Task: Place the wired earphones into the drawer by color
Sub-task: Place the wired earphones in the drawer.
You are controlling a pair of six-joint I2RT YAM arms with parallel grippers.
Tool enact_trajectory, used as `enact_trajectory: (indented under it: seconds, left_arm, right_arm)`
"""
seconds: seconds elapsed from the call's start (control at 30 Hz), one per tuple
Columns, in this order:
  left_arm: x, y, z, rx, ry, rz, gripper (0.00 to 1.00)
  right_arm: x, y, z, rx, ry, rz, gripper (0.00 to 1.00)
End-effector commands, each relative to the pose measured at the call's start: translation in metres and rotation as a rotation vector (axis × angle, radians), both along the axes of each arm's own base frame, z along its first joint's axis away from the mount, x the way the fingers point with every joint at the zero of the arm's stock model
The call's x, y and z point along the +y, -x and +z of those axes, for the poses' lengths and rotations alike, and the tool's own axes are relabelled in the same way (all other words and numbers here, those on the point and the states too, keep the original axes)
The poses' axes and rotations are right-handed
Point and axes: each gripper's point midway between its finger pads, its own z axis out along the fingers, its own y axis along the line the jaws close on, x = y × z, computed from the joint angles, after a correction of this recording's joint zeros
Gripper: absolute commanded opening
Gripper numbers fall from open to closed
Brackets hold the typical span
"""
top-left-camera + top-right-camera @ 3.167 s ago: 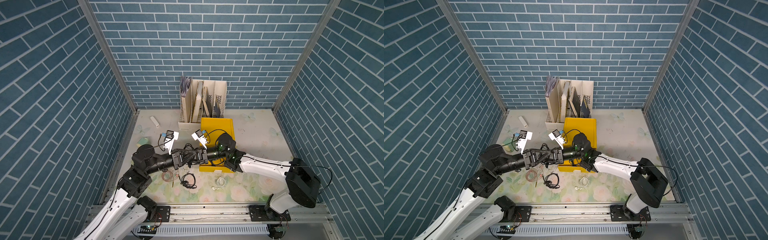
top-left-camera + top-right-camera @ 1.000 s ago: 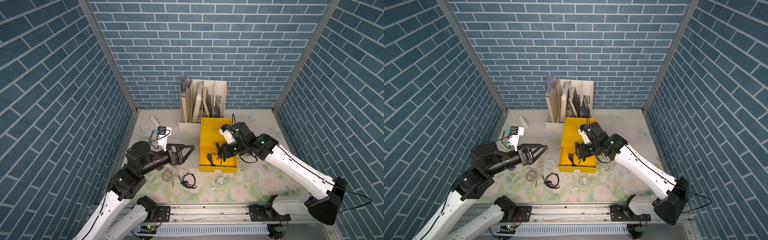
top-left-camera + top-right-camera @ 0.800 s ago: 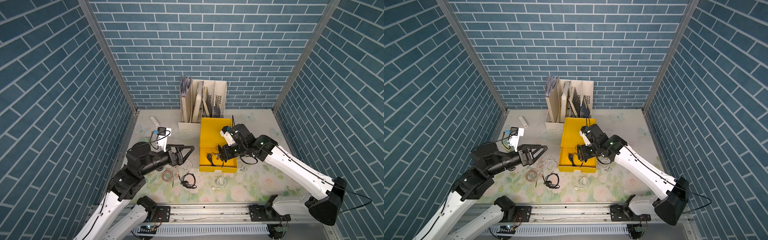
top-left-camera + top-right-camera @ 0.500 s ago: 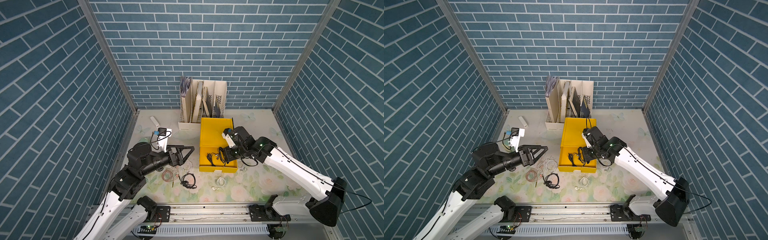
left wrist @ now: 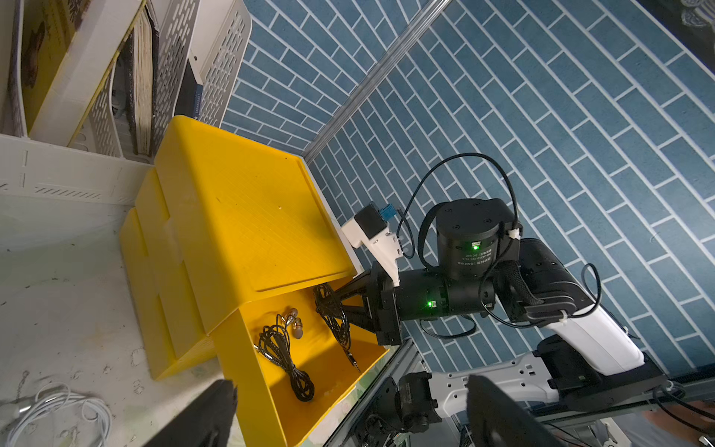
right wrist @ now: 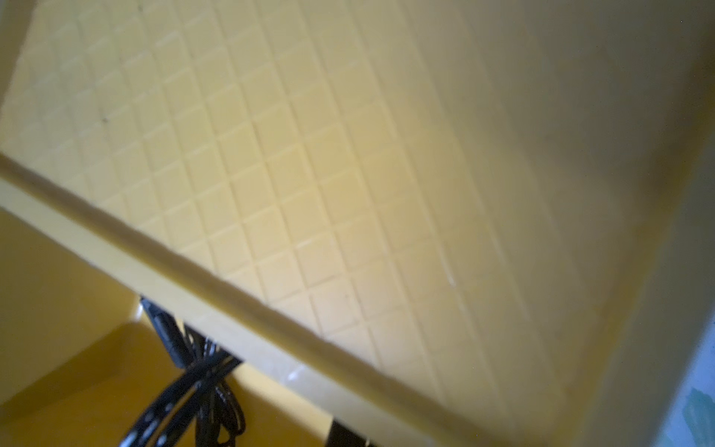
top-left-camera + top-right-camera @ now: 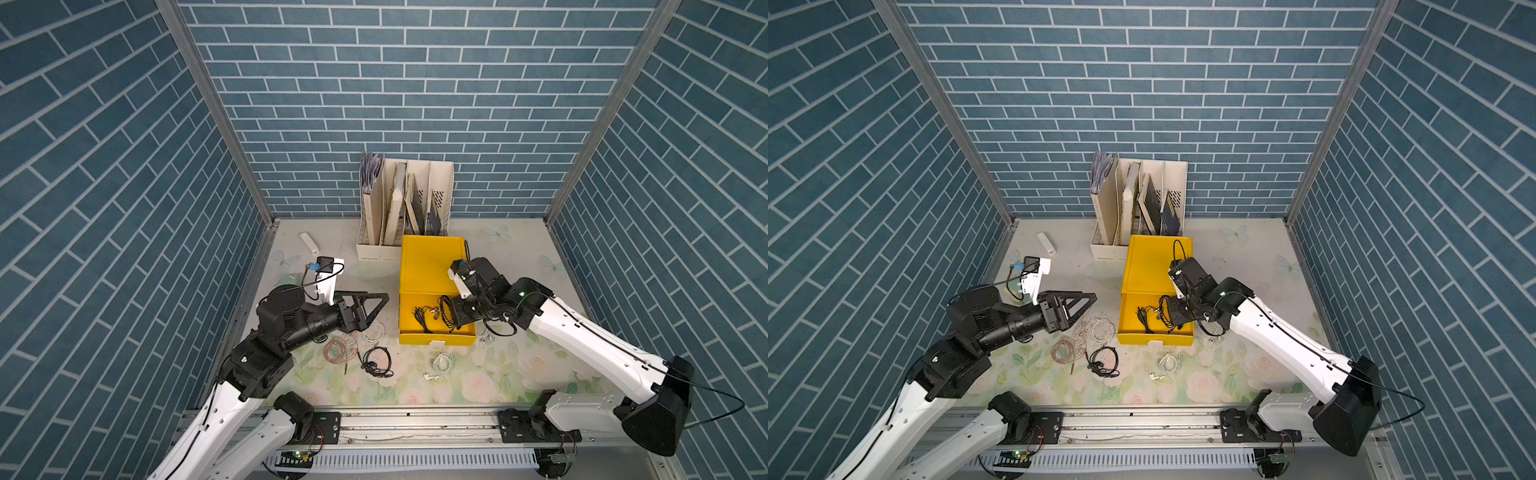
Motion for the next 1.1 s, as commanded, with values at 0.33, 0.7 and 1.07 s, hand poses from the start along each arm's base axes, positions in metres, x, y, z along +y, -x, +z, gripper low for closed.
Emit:
enact_trajectory:
  seconds: [0.33,0.7,1.07]
  left_arm:
    - [0.005,-0.003,-0.004,0.001,-0.019,0.028,0.98]
    - [0.005,-0.006,-0.031,0.071,-0.065,0.041,0.98]
    - [0.024,0.009,-0.174,0.497,-0.269,0.180,0.93]
  right_arm:
    - [-0.008,-0.003,0.003,-0.024,0.012,-0.042,0.32]
    - [0.013,0.000,0.056,-0.086,-0.168,0.018,0.37]
    - [0.021,0.008,0.123,-0.172,-0.336,0.087,0.46]
